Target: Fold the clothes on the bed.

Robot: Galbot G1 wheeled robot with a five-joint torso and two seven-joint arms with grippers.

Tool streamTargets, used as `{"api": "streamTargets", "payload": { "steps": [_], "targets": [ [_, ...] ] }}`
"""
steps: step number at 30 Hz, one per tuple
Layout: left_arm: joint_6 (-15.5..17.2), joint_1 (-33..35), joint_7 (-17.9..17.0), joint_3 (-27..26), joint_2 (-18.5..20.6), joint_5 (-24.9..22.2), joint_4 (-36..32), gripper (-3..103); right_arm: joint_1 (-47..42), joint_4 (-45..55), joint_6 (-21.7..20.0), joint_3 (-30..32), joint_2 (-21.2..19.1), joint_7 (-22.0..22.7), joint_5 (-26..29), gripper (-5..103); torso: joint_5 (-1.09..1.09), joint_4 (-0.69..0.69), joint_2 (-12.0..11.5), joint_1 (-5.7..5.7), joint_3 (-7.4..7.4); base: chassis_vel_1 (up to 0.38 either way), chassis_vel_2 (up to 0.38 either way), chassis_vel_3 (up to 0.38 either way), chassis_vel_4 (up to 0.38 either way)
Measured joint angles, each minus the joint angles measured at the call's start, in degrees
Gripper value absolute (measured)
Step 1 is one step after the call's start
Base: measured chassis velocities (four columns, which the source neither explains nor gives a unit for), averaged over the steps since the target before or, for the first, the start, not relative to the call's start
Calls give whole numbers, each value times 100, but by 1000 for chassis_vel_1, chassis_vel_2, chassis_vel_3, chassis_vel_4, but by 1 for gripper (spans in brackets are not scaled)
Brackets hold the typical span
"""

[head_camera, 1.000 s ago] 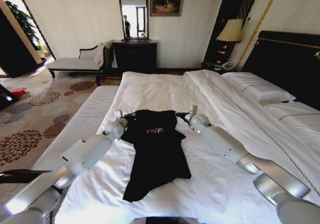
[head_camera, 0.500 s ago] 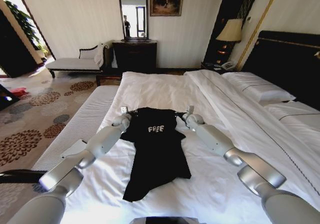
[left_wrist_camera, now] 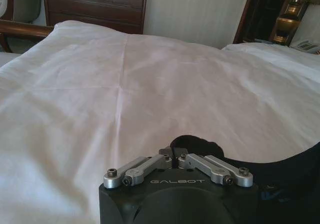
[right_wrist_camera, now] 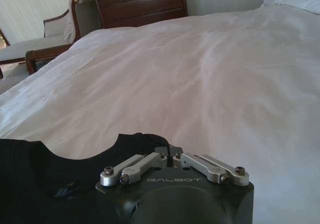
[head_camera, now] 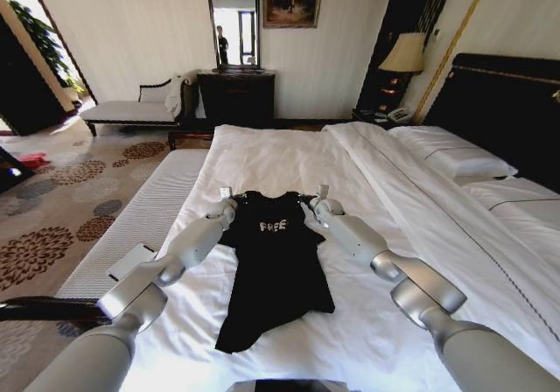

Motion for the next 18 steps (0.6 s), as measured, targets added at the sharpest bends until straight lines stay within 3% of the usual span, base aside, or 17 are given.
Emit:
{"api": "streamTargets", "payload": {
  "steps": [5, 18],
  "targets": [
    [-65, -14, 30, -122, -162, 157, 250, 0, 23, -229, 76, 17, 28, -15, -65, 0, -1, 1, 0, 0, 0, 0, 0, 0, 0],
    [-135, 24, 60, -170, -145, 295, 335, 0, -14, -445, 182, 90, 146, -117, -260, 0, 0, 2, 0, 0, 0, 0, 0, 0, 0]
  ]
}}
